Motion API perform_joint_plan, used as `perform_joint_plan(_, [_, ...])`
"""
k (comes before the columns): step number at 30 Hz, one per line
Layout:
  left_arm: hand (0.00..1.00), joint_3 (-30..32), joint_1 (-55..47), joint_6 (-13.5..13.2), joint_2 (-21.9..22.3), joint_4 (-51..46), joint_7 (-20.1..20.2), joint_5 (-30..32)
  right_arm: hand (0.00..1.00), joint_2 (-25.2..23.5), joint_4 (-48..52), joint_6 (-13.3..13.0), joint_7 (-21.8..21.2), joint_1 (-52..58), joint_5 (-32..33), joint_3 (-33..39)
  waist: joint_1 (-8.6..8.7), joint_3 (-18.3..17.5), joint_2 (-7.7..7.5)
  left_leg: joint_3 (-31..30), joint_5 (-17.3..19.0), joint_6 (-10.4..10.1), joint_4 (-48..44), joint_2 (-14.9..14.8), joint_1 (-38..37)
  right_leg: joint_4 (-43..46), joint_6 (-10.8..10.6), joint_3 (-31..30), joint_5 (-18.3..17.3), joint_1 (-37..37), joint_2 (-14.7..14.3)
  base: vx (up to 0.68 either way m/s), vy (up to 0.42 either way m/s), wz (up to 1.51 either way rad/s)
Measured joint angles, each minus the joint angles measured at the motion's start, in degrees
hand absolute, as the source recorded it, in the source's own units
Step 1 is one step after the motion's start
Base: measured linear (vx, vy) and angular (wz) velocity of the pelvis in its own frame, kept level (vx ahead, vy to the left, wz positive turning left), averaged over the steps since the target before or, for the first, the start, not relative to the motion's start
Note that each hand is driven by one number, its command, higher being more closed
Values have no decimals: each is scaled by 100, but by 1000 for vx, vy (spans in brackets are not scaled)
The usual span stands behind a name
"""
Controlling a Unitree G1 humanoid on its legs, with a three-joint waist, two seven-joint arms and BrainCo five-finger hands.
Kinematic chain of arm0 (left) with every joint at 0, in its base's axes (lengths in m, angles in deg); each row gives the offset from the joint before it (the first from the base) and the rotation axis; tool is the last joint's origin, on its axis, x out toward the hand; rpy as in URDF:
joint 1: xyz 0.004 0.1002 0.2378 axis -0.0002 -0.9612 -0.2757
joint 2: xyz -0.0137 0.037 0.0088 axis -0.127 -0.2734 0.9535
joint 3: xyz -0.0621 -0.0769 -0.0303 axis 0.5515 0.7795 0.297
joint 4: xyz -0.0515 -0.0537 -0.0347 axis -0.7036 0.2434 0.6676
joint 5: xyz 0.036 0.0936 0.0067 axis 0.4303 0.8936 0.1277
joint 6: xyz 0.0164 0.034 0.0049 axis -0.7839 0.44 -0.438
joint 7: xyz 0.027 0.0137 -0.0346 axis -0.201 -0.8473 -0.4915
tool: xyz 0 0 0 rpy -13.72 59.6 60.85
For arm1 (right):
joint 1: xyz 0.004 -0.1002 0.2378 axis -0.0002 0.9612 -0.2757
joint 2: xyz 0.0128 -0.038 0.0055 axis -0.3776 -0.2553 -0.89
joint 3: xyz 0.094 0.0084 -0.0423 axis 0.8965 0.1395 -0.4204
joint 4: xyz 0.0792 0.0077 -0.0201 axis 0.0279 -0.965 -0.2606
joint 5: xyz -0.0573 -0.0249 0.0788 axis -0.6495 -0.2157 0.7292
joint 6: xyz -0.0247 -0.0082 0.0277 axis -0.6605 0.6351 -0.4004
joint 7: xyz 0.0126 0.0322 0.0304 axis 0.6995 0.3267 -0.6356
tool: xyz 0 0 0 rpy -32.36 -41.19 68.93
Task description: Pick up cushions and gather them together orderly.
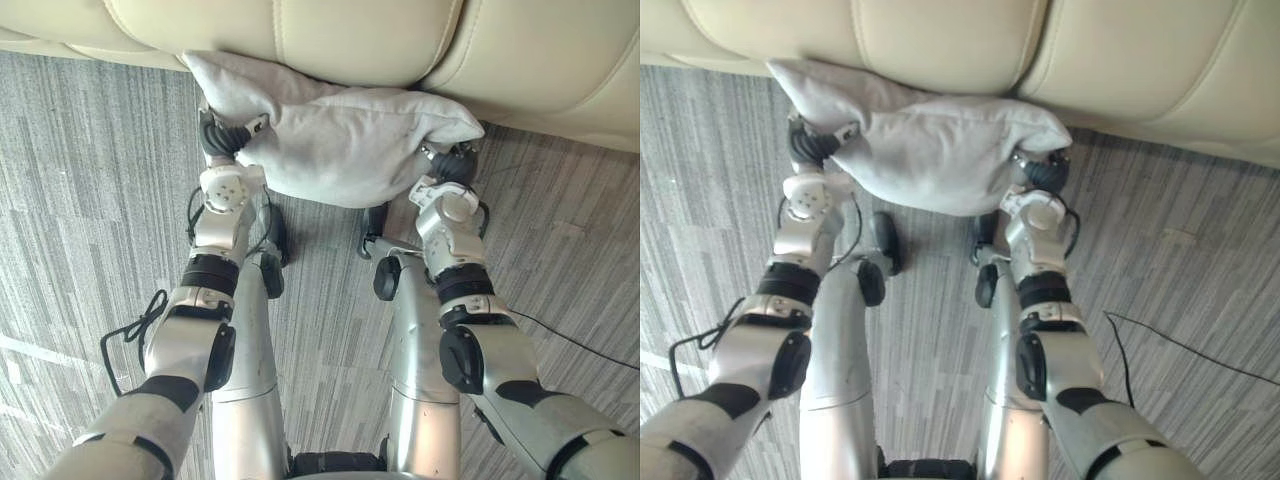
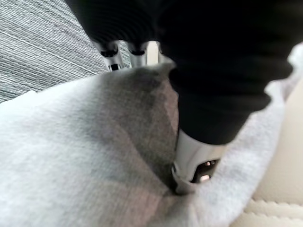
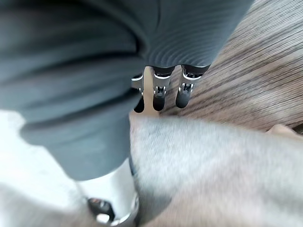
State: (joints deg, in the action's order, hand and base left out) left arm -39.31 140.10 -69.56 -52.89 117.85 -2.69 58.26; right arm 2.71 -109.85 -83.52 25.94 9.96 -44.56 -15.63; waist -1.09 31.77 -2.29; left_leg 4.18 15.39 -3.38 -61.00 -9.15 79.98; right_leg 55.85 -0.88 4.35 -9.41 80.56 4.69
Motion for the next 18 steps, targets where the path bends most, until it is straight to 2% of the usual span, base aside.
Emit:
perform_joint_plan(7, [100,-88,-5,17,-22,-48,-175,-115,100,42,390,3,33,312,13,-490,52,0,0,-30,-45,-54,9,-11,-63,51,64,35,39,-42,-5,-9,0,2])
perform_joint_plan(10, [100,-239,-296,30,-19,-340,-218,-119,100,39,716,-10,30,729,27,-780,84,-4,-4,-25,-45,-56,79,-26,-381,-46,75,44,46,-366,-23,-29,11,-3])
perform_joint_plan(16, [100,-740,-1364,-105,79,-1414,-171,-123,100,6,1931,-316,-59,2141,104,-1136,104,-28,-3,47,-118,-113,803,-33,-1816,-849,49,70,142,-1804,-96,-76,-3,-5])
perform_joint_plan(18, [100,-1029,-1986,-220,185,-1919,-169,-122,100,-95,2506,-394,-66,2874,101,-1197,87,-65,-10,125,-149,-129,1307,-12,-2623,-1392,71,75,199,-2584,-126,-5,-24,-14])
